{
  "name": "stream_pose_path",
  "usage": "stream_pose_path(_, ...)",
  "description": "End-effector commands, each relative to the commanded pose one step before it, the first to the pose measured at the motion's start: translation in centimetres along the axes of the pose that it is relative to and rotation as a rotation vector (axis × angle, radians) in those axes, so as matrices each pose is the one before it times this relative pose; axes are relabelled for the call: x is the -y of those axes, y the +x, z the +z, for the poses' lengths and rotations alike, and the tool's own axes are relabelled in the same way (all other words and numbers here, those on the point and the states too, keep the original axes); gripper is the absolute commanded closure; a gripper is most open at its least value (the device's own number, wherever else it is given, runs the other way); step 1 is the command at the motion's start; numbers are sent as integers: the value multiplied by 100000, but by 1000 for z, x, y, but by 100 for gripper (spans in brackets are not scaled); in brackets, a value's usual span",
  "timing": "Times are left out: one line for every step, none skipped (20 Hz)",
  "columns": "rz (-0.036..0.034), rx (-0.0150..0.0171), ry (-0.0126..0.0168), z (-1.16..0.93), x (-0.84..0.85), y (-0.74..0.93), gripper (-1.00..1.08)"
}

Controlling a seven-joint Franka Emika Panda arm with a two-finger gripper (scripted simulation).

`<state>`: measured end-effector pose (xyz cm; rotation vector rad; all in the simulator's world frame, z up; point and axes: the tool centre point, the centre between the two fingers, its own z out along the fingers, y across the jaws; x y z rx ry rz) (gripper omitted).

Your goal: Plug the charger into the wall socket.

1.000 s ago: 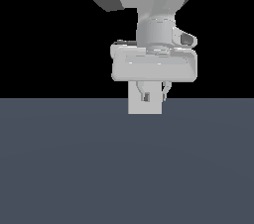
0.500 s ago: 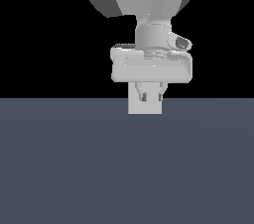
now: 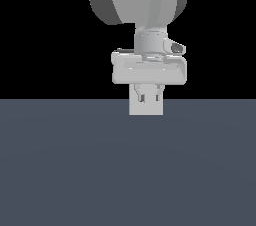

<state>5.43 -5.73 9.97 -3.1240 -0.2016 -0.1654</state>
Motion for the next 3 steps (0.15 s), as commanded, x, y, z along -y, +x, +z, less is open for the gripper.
stream_pose_path(21,-22,-22,10,-31,310,108)
stream_pose_path(0,0,0,3,-4,40,108)
stream_pose_path(0,0,0,1,-2,12,108)
